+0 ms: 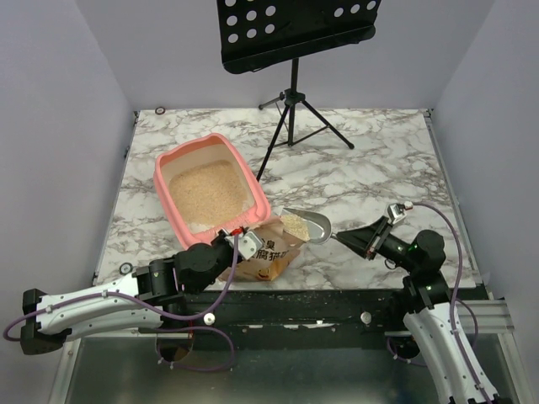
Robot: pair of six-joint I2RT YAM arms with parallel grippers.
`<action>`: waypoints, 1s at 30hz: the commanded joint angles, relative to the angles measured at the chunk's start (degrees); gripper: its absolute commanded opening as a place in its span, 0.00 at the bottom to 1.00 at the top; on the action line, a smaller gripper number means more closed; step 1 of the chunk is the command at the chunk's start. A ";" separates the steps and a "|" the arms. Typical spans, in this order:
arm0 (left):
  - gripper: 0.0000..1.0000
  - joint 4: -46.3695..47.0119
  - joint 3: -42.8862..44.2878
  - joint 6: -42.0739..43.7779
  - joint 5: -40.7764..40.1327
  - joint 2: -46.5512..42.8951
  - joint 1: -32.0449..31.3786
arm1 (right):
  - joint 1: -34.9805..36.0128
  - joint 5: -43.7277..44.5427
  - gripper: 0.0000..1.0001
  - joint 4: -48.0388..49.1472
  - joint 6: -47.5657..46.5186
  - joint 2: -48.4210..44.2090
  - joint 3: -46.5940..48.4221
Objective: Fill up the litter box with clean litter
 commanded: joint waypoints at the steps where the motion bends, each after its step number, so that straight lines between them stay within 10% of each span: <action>1: 0.00 2.89 1.21 -0.82 -3.61 -1.38 -0.05 | -0.41 3.85 0.01 -3.38 3.72 -2.40 2.00; 14: 0.00 0.69 2.96 -2.40 -3.26 -0.85 -0.05 | -0.32 8.87 0.01 -3.04 -0.66 10.85 16.40; 30: 0.00 -0.80 3.58 -3.28 -1.05 -0.94 0.04 | 10.48 4.30 0.01 2.84 -17.80 49.96 41.63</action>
